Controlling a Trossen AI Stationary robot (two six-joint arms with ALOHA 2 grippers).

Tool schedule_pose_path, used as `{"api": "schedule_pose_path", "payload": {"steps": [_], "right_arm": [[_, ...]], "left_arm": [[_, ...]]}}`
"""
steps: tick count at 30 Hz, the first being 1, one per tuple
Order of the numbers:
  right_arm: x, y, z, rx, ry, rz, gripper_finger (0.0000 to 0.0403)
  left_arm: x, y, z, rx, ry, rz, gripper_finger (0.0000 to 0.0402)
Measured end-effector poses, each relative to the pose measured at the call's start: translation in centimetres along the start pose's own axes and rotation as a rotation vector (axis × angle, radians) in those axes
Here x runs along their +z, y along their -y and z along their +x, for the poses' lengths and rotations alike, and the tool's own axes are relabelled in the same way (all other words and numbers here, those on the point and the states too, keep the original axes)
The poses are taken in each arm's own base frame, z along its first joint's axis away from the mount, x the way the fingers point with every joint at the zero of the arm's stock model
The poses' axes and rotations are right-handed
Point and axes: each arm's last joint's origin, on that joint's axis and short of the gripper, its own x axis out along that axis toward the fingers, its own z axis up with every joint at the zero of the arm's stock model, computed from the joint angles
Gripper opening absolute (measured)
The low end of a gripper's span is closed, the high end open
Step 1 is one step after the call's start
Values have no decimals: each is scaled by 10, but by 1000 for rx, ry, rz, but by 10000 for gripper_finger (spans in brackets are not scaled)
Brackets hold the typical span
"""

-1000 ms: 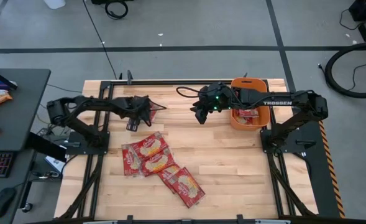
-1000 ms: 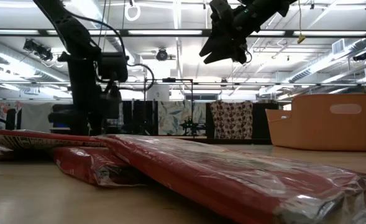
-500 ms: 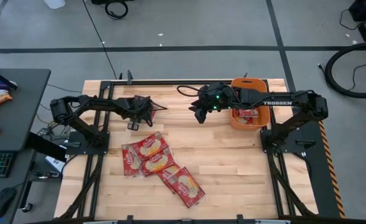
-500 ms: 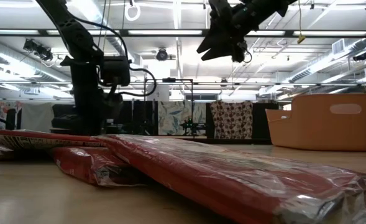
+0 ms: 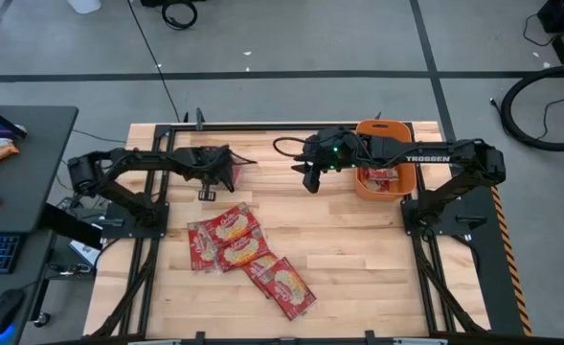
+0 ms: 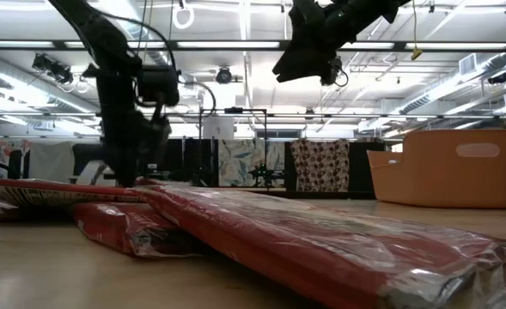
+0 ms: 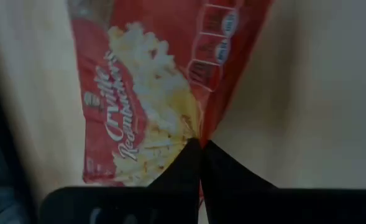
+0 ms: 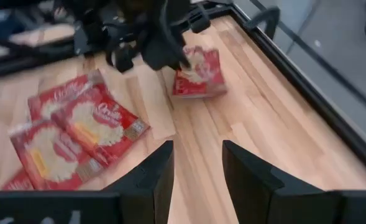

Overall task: Sort popcorn bags into baskets
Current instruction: Stack the red popcorn on the orange bin

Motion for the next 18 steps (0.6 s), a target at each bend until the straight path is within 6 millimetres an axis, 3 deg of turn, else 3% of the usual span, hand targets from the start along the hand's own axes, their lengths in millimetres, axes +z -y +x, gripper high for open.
{"api": "schedule_pose_path", "payload": {"steps": [7, 12, 18], "right_arm": [[-1, -2, 3, 121, -11, -129, 153], [-4, -2, 11, 142, -33, -177, 173], [9, -4, 11, 138, -39, -242, 194]], "left_arm": [[12, -11, -42, -155, 312, -125, 4], [23, -21, -61, -227, 476, -219, 3], [40, -26, -79, -293, 642, -263, 3]]}}
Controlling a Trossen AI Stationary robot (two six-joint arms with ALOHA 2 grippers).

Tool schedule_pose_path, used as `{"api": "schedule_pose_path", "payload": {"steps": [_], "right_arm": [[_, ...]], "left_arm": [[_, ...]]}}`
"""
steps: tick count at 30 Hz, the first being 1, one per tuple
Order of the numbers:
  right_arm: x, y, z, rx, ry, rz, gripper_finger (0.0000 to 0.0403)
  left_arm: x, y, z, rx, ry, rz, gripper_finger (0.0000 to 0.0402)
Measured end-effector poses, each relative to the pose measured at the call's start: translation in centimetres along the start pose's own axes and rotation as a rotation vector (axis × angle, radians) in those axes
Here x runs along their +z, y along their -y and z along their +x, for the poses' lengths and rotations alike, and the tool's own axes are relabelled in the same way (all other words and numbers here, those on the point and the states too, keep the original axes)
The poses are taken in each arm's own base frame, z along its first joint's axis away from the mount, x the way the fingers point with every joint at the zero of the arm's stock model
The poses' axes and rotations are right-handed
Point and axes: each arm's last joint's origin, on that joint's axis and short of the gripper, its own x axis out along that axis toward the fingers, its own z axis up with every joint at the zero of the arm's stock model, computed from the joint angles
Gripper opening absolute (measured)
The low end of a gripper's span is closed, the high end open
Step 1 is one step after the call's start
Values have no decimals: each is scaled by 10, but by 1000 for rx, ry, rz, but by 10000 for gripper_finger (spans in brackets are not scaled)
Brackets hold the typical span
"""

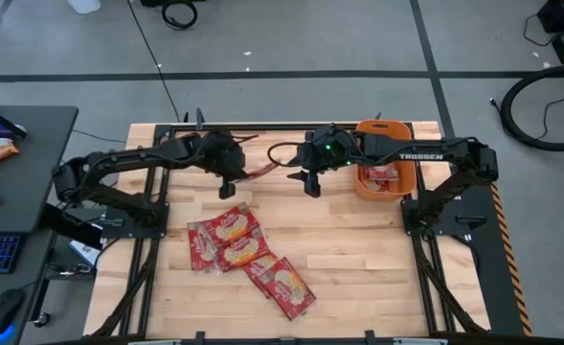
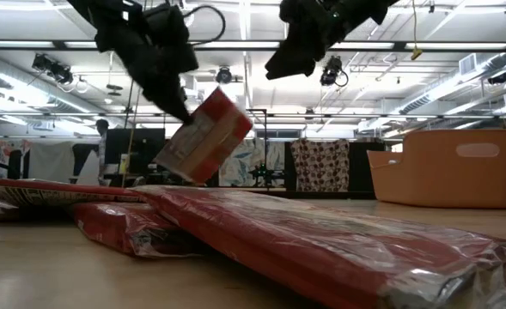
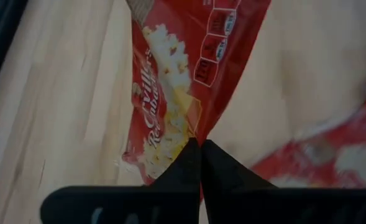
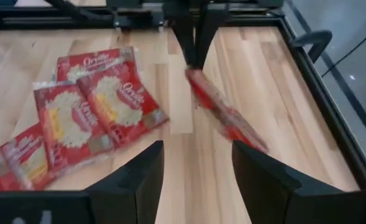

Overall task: Sort popcorn bags into baskets
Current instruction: Stack the red popcorn on the orange bin

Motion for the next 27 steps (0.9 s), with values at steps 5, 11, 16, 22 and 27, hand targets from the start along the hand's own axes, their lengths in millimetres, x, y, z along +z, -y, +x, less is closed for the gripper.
{"api": "schedule_pose_path", "payload": {"steps": [5, 11, 16, 22, 27], "right_arm": [[11, 5, 0, -4, 0, -27, 201], [22, 5, -2, 0, 4, -92, 202], [20, 3, 8, 93, -89, -91, 202], [11, 2, 25, 131, -158, -95, 202], [8, 0, 31, 114, -174, -191, 201]], "left_arm": [[15, 9, -1, -28, 88, -13, 2], [24, 22, 1, -66, 145, -26, 2], [30, 28, 2, -76, 190, -64, 2], [33, 31, 2, -84, 221, -99, 2], [35, 32, 1, -95, 238, -101, 2]]}}
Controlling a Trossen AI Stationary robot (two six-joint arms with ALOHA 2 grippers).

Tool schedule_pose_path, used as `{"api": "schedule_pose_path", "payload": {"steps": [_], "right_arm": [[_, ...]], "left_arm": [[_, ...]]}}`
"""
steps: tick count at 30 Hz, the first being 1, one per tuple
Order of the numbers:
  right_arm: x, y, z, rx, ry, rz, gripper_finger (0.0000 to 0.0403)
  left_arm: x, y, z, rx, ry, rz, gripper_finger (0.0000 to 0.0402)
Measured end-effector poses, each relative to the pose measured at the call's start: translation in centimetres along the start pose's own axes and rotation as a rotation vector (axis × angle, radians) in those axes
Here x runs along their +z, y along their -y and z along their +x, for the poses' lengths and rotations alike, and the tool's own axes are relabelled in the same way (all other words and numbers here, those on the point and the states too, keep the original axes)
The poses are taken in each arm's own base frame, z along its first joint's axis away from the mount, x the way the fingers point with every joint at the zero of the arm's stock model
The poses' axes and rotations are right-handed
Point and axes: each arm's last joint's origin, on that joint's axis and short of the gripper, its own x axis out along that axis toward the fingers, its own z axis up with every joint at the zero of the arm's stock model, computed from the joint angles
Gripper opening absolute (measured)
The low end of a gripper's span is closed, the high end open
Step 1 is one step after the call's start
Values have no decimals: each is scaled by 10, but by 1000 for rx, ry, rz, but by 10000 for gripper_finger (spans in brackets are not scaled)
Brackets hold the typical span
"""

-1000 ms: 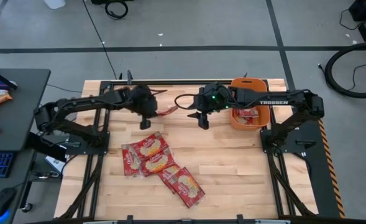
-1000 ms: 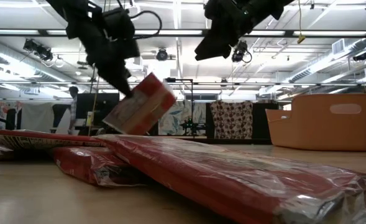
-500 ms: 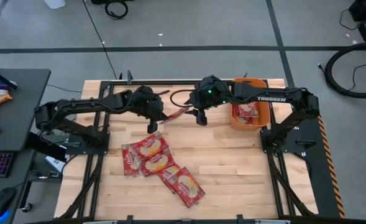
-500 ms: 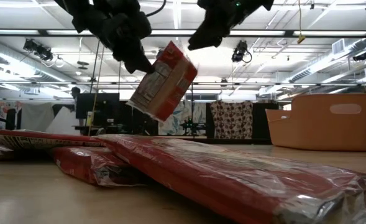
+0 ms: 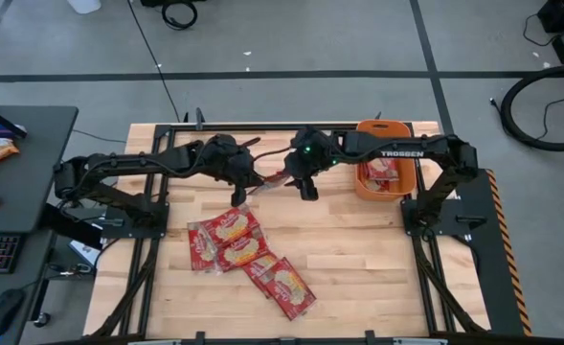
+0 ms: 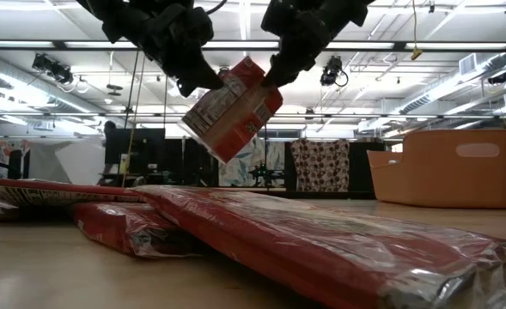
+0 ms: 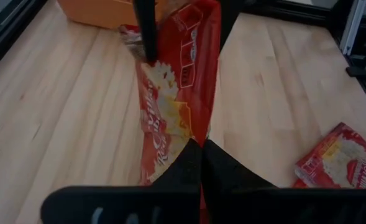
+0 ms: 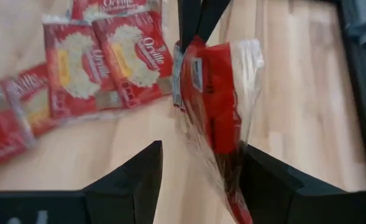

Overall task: Sort popcorn bags into baskets
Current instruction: Stack the red popcorn on the orange bin

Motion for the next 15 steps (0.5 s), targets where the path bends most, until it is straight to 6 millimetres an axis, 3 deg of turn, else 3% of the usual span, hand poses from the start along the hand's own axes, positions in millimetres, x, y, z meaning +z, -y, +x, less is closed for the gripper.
{"api": "schedule_pose_path", "payload": {"steps": [6, 15], "right_arm": [[6, -2, 1, -44, 38, -107, 166], [6, -2, 1, -24, 46, -87, 33]], "left_arm": [[3, 1, 0, -11, 26, -10, 4], [4, 0, 0, 6, 44, -8, 17]]}}
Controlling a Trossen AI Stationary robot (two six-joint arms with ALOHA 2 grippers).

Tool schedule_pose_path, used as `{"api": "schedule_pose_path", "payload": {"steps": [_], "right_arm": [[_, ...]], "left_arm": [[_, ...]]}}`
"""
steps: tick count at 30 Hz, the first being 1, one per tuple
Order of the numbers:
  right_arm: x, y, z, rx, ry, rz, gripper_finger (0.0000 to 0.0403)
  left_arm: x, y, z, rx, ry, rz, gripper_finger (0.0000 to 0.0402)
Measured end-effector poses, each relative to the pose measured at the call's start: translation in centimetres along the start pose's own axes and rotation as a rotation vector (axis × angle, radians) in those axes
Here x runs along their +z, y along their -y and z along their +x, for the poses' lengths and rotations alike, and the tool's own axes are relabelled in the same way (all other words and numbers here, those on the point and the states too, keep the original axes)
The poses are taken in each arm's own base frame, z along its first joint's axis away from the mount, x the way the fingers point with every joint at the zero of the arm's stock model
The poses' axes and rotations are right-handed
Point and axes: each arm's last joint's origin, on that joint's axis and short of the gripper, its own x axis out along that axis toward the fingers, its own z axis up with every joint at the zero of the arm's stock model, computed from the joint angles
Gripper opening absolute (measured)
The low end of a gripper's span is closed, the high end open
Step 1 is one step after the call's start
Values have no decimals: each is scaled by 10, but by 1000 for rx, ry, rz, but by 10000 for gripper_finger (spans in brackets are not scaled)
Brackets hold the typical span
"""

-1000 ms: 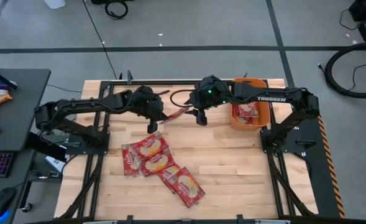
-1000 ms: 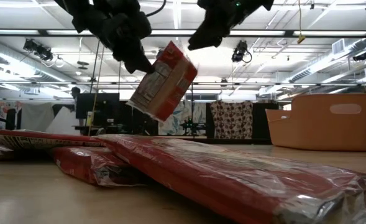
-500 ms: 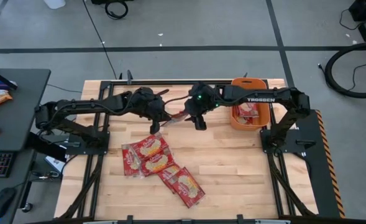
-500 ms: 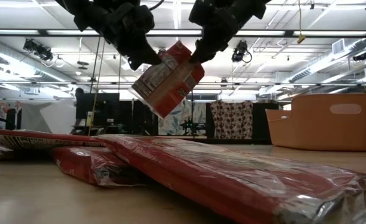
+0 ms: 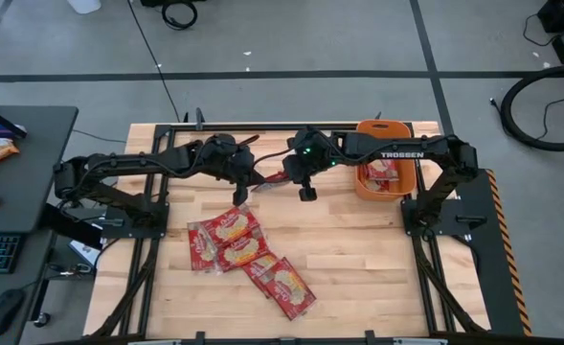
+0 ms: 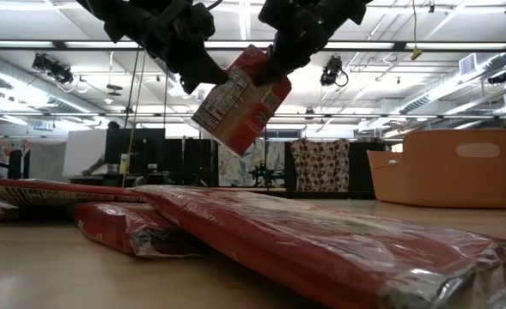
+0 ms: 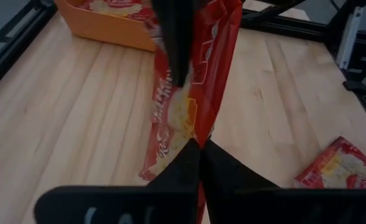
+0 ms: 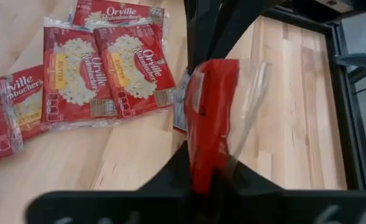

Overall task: Sort popcorn bags into baskets
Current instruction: Stack the red popcorn on the orange bin

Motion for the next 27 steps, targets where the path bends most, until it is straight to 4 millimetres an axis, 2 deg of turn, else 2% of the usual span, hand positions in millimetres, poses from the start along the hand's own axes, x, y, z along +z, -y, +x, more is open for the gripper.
{"api": "schedule_pose_path", "payload": {"steps": [4, 9, 15, 21, 27], "right_arm": [[-1, 0, 0, 3, -9, 67, 21], [-4, -3, -7, 7, -52, 115, 35], [-12, -6, -36, -142, -204, 117, 21], [-29, -6, -82, -388, -448, 64, 25], [-45, -9, -116, -450, -592, 105, 23]], "left_arm": [[0, 0, 0, 6, -3, 3, 46], [0, 0, -3, 39, -4, 1, 116], [-2, 0, -11, 33, -33, -62, 189], [-1, 1, -11, 27, -22, -116, 203], [1, 1, -11, 27, -4, -101, 203]]}}
